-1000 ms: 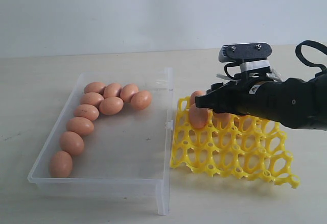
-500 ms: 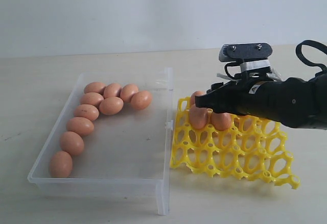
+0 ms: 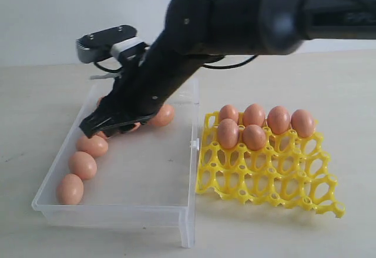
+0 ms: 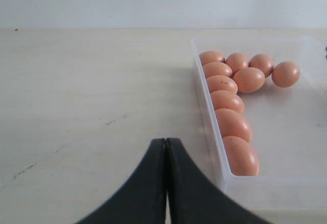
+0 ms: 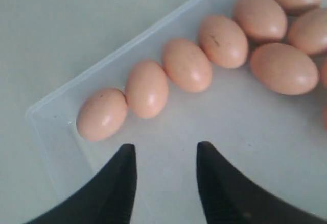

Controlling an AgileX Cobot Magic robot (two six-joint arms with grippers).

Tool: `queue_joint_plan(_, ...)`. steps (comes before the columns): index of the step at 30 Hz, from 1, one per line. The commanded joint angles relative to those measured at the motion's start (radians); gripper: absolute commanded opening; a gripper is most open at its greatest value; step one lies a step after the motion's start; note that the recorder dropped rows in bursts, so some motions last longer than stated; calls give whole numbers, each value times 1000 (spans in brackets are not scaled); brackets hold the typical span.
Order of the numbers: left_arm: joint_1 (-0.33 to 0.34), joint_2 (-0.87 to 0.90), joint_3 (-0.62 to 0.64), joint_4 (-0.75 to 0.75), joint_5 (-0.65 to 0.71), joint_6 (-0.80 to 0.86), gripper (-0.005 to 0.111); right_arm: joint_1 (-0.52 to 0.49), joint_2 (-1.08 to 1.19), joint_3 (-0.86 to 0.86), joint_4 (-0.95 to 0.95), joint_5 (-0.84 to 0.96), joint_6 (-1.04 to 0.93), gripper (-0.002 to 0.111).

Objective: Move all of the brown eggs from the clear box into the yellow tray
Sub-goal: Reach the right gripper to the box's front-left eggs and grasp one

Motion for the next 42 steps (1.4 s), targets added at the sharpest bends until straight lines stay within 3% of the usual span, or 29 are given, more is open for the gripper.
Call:
queue_joint_plan(1,1,-6,-4,-2,-4,2,0,39,194,-277,-7,190,-8,53)
queue_joint_plan(4,1,-6,-4,-2,-4,2,0,45,316,-462,-8,254,2,53)
queue_joint_plan(11,1,-6,-4,-2,-4,2,0,45,442,-602,-55,268,77,53)
queue_joint_plan(42,1,-6,-4,-2,-4,2,0,73,526,-610,-53,215,81,53)
